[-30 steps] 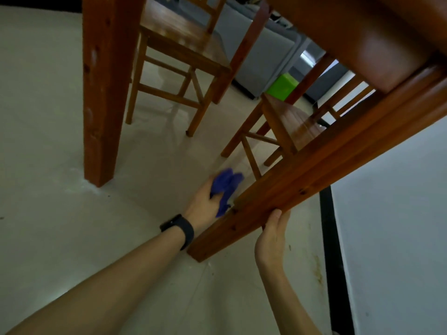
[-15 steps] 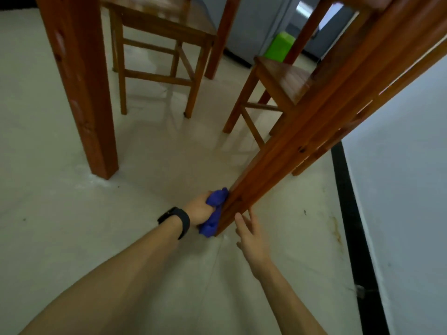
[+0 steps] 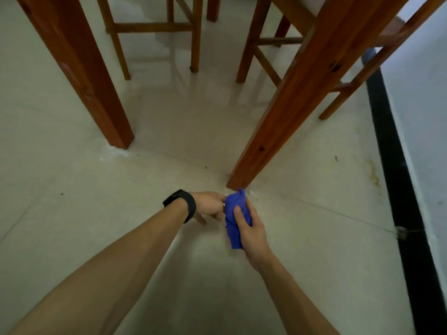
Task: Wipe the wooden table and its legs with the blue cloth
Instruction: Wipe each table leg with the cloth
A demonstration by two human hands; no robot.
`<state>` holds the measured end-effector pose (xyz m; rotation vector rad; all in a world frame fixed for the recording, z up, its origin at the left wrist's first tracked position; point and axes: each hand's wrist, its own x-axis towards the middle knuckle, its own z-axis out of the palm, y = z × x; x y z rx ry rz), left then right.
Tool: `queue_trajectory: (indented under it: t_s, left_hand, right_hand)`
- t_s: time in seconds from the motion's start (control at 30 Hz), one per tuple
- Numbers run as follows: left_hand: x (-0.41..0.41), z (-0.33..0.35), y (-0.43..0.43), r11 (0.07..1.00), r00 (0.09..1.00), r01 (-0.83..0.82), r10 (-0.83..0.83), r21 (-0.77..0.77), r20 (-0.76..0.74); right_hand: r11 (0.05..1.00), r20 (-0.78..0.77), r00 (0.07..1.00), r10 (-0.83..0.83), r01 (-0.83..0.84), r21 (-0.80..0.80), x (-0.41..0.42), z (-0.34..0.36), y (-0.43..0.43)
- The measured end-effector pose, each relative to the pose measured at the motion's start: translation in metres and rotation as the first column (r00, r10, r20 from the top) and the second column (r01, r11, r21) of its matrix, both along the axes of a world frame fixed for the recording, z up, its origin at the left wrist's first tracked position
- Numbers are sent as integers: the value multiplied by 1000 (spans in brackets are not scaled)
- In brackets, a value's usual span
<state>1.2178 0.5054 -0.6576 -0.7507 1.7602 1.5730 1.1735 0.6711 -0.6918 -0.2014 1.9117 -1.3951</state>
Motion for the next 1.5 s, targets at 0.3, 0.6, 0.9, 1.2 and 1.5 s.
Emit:
queue_trajectory:
  t_s: [0.3, 0.6, 0.9, 1.2, 1.5]
  left_hand:
    - [-10, -16, -4, 963, 988, 146, -152, -225, -10]
    - [42, -79, -40, 772, 993, 65, 11, -632, 116]
    - [90, -120, -32, 750, 932, 326, -150, -575, 331]
    - [95, -134, -24, 721, 953, 275, -116, -636, 282]
    - [84, -126, -27, 737, 942, 283, -95, -613, 321]
  right_hand:
    - [945, -485, 847, 217, -58, 321, -27, 5, 6]
    - [988, -962, 252, -110, 131, -79, -58, 64, -25]
    - [606, -508, 411, 757, -149, 782, -94, -41, -7]
    - [976, -955, 201, 218, -31, 216, -87, 22, -15]
    - [531, -430, 405, 807, -176, 829, -105, -52, -8]
